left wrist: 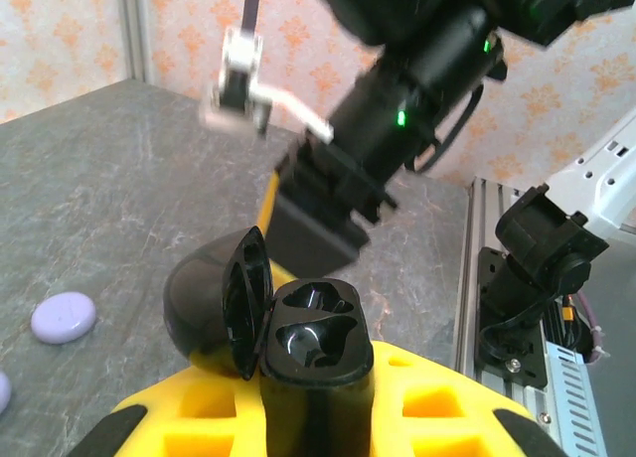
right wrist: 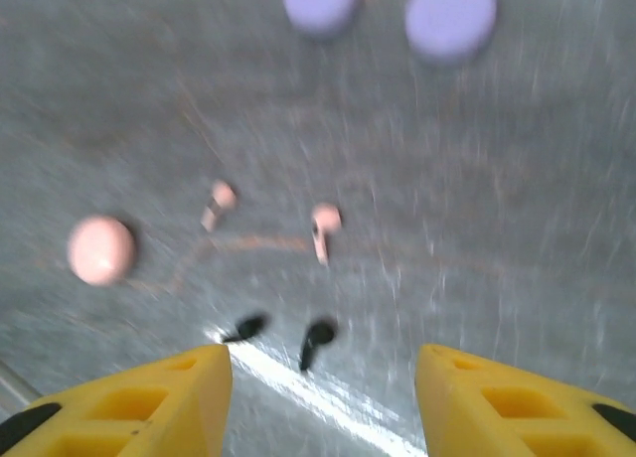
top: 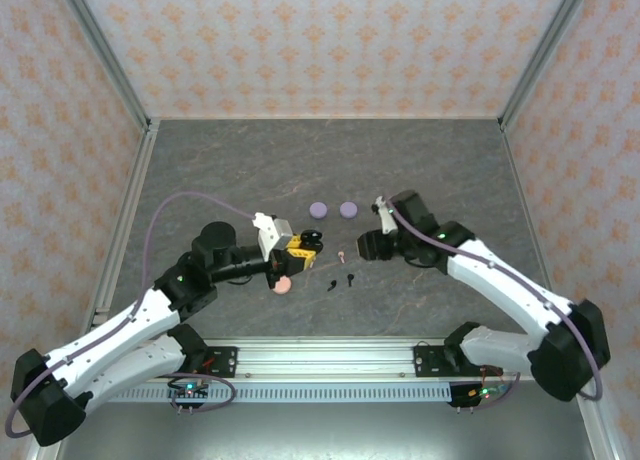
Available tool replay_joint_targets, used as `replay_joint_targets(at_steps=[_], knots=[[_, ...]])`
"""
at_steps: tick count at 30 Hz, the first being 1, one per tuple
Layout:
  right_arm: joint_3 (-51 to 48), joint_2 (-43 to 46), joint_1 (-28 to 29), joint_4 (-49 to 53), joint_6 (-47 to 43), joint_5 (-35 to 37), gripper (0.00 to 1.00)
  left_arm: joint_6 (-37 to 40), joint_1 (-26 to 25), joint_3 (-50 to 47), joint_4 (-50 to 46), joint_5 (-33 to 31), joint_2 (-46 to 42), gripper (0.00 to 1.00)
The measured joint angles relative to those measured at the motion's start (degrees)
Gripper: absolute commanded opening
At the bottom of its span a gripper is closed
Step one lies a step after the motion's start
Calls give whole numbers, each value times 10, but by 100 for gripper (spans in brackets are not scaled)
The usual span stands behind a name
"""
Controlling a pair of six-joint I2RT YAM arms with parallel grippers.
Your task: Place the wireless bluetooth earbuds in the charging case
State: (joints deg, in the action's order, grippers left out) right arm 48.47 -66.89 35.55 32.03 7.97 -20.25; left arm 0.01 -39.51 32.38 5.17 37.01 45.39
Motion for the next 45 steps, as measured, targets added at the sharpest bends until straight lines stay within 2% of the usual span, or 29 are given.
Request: replay_joint_targets(at_steps=[6,17,37,45], knots=[[-5,-94,53,-6,56,19,45,-5,0,-19,-3,-18,-30,0],[24,-243,87,-39,92,29,37,-6,0,-19,-12,-20,-34,0],[39,-275,97,-33,104,49,22,-6,0,-19,-16,-30,-43,0],[38,-225,107,-33,100,57,22,-6,0,-19,-15,-30,-43,0]])
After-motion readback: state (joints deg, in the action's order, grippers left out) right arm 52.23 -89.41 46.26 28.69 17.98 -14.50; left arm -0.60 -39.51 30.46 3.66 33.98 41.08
